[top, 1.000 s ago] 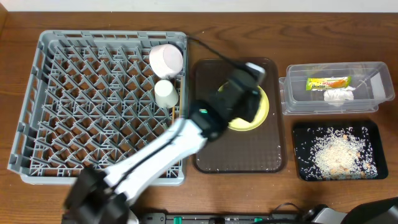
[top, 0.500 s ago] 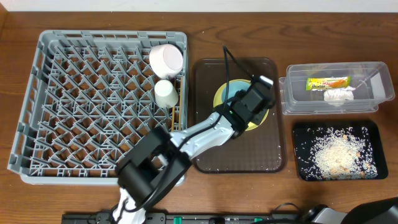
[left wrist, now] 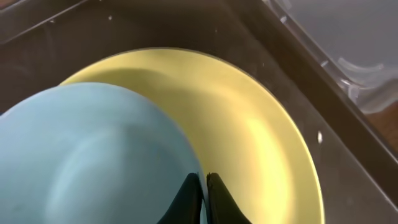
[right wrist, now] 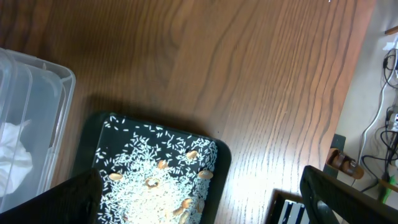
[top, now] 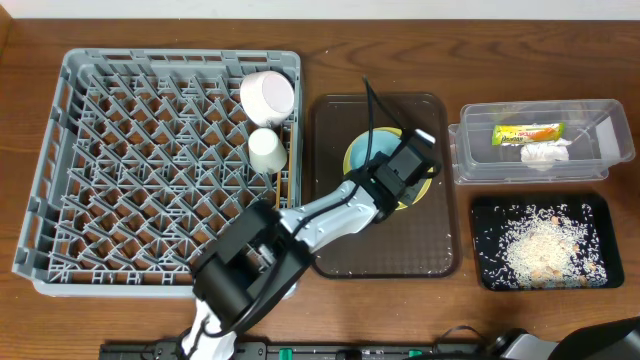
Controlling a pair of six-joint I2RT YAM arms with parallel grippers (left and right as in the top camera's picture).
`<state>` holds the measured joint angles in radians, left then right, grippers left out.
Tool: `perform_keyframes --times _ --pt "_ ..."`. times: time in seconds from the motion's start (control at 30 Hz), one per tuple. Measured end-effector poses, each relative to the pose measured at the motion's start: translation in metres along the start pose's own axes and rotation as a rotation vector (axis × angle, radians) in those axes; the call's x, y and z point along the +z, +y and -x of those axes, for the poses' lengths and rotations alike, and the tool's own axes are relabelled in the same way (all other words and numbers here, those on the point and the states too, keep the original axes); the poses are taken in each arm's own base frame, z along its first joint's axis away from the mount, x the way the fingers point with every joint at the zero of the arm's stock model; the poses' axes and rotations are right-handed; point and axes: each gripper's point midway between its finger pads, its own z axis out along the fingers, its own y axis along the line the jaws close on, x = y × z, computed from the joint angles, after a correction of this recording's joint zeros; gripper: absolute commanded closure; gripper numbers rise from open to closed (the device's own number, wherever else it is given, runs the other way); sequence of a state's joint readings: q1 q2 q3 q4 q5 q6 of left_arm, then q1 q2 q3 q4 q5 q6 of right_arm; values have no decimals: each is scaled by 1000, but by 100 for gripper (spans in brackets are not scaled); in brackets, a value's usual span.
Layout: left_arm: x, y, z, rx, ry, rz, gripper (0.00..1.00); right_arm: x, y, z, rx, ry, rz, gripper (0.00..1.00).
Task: Sort waste into correct bins and load items into the dishwasher rack
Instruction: 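Grasp the light-blue bowl's rim with the left gripper and lift it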
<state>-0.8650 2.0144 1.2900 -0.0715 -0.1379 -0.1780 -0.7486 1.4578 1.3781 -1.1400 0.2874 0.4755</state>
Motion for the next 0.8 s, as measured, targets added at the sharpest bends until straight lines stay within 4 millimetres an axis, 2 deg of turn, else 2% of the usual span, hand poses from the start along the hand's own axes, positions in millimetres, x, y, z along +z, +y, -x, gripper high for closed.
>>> perform_keyframes --times 0.1,0.2,0.27,0.33,0.37,0.47,0.53,0.6,0.8 --pt "-27 4 3 -23 27 4 94 0 0 0 0 0 0 1" --pt "-73 13 14 -82 28 1 94 0 0 0 -1 1 -1 1" --pt "-114 22 28 -147 2 -20 94 0 0 0 -1 1 0 1" --pt "-161 38 40 -236 -33 -51 94 0 0 0 -1 1 -1 1" --pt "-179 45 42 -273 -43 -66 94 0 0 0 -1 1 -1 1" --pt "-233 79 48 -416 -86 -113 94 0 0 0 0 0 0 1" --pt "-253 96 47 -492 -93 -164 94 0 0 0 -1 1 0 1" --pt "-266 107 47 -555 -86 -244 94 0 0 0 0 1 -1 1" --pt "-273 128 43 -729 -17 -575 94 0 0 0 0 1 -1 1"
